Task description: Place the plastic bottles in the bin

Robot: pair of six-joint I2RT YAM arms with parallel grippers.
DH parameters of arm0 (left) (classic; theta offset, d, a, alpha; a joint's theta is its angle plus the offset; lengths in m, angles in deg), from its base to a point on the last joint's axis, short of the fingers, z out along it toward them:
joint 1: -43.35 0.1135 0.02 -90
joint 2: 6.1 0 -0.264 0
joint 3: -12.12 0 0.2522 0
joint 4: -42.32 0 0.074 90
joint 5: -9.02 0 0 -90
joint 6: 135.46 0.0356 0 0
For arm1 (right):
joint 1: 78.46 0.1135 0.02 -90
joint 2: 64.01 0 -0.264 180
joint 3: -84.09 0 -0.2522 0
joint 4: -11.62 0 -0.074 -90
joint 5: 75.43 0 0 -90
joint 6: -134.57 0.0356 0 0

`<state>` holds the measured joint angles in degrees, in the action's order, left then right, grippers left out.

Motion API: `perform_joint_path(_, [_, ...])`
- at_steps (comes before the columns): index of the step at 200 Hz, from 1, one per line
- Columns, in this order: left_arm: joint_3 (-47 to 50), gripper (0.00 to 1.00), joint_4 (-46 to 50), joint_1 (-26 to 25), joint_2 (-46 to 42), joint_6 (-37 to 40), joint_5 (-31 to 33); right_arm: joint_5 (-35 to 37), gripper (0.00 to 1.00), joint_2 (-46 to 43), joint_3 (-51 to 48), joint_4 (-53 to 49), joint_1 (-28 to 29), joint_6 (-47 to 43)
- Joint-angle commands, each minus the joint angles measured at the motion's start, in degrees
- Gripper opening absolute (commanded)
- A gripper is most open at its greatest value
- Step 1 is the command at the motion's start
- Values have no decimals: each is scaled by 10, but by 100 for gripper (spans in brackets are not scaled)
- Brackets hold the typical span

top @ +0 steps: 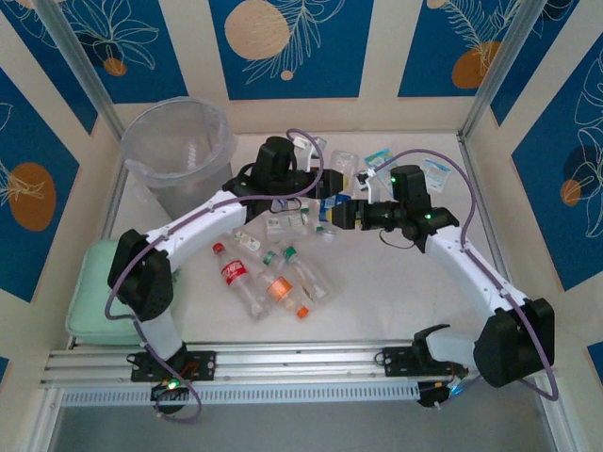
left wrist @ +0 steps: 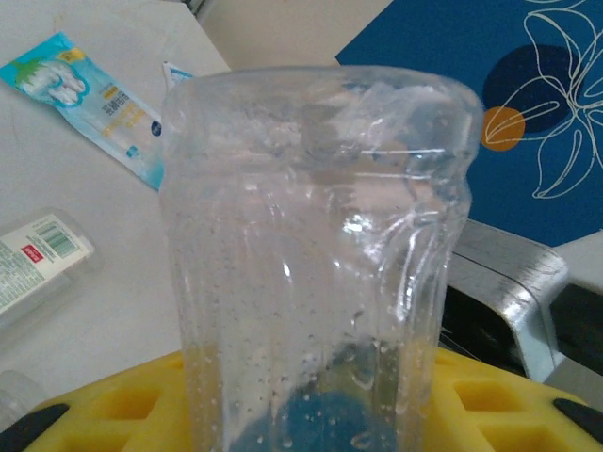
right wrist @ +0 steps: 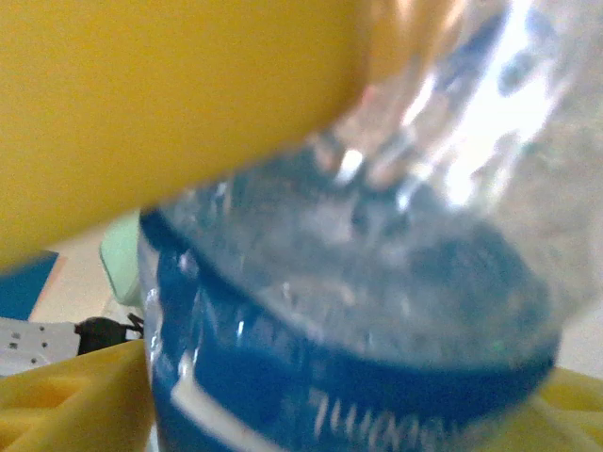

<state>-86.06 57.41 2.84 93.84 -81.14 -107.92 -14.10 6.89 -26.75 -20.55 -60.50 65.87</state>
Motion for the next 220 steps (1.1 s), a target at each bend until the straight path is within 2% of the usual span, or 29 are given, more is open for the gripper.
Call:
perform_joint_path(1, [-13,44,17,-1,-4,5,-6,3,92,-2,21,-13,-2,-15])
perform_joint_path(9, [-17,44,25,3,-5,10,-3,11,100,-8,21,-27,-6,-23])
perform_joint_path(28, [-47,43,71,18,-8,46,7,53,99,-26,18,-69,-17,-40])
perform_joint_path(42, [-97,43,139,37,-9,91,21,95,99,-45,15,-94,-23,-47])
perform_joint_path(54, [-144,42,188,61,-9,119,28,132,99,-60,8,-104,-25,-49])
perform_joint_path(79, [-230,38,260,124,-14,152,45,161,99,-70,-4,-120,-25,-50])
perform_joint_path(144, [-338,21,329,307,-45,191,115,215,99,-67,-16,-129,-15,-21])
perform_joint_path(178, [-366,3,361,386,-30,207,155,227,99,-69,-16,-141,-15,-24])
perform_joint_path(192, [-377,0,370,405,-14,223,180,235,99,-69,-19,-144,-16,-23])
perform_joint_path(220, [-413,0,417,408,46,291,225,254,99,-64,-19,-153,-17,-13])
